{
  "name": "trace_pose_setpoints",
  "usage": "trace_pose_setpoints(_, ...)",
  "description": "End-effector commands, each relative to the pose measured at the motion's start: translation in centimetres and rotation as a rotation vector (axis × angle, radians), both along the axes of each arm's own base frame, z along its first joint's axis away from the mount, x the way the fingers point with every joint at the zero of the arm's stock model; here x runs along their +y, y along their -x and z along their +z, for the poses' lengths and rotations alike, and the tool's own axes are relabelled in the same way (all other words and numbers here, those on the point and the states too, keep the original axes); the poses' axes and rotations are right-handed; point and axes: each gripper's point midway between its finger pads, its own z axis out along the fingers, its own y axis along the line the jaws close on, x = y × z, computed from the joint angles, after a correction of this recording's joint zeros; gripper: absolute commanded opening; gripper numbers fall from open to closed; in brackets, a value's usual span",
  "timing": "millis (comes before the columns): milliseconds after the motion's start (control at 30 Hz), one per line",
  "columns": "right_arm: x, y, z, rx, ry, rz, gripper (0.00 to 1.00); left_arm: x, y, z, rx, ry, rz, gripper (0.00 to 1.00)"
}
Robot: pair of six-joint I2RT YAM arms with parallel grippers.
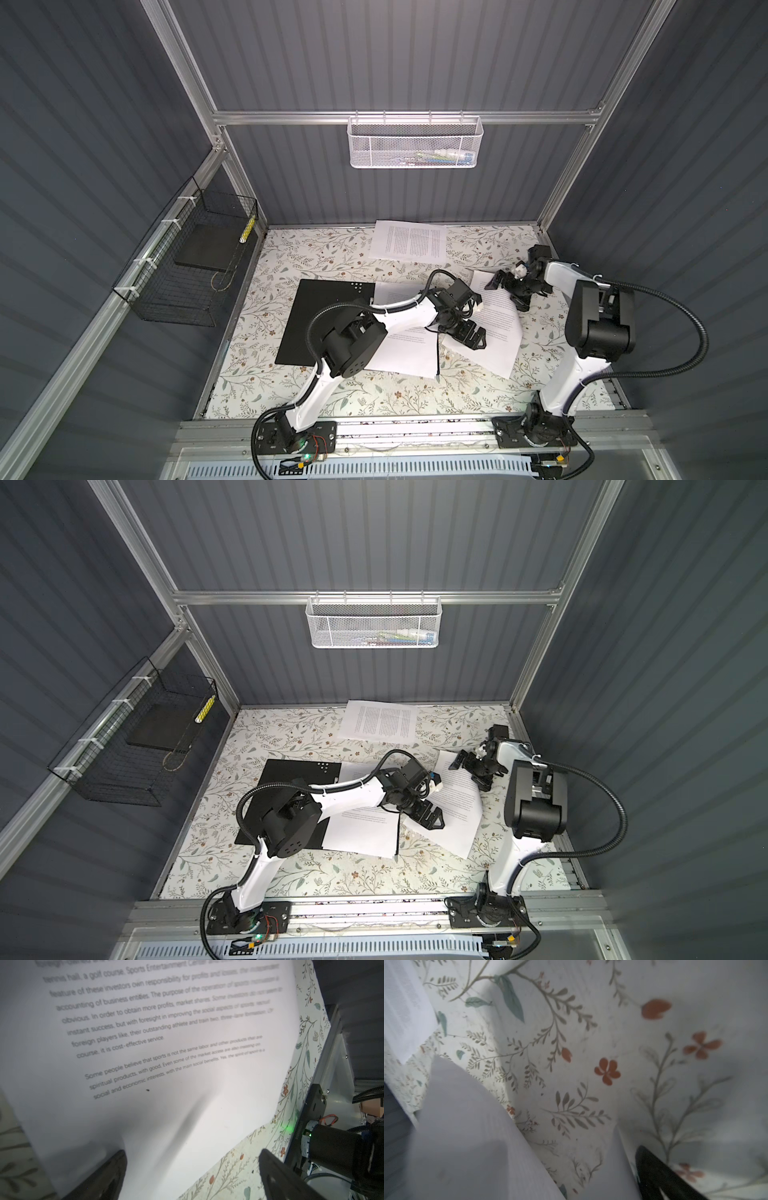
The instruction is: Put the files into the folder
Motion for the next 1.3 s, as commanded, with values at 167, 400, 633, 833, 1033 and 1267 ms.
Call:
trace_pose_setpoints(167, -1.1, 1.2, 4.7, -0.225, -0.12, -0.164, 0.99, 2.6, 0.4, -6.0, 0.081, -0.158, 0.039, 1.0)
trace_pose_setpoints(400, -0.9, 3.0, 6.4, -0.313, -0.259, -0.231, 0.99, 2.8, 0.0, -7.4, 0.101, -0.169, 0.063, 1.0)
trace_pose_setpoints(633, -0.5, 4.9, 6.9, -0.355, -0.317, -0.272, 0.99, 2.9, -0.3, -8.2, 0.11, -0.179, 0.077, 1.0)
trace_pose_setpoints(833, -0.2, 6.1, 7.6, -0.393, -0.317, -0.282, 0.99, 2.9, -0.3, -8.8, 0.12, -0.182, 0.08, 1.0)
trace_pose_setpoints(1033, -0.6, 6.4, 5.7, -0.367, -0.271, -0.287, 0.96, 2.9, -0.3, -8.6, 0.121, -0.172, 0.08, 1.0)
trace_pose_setpoints(1267, -2.1, 7.7, 3.9, -0.292, -0.174, -0.365, 0.78, 3.1, -0.3, -8.7, 0.123, -0.169, 0.084, 1.0)
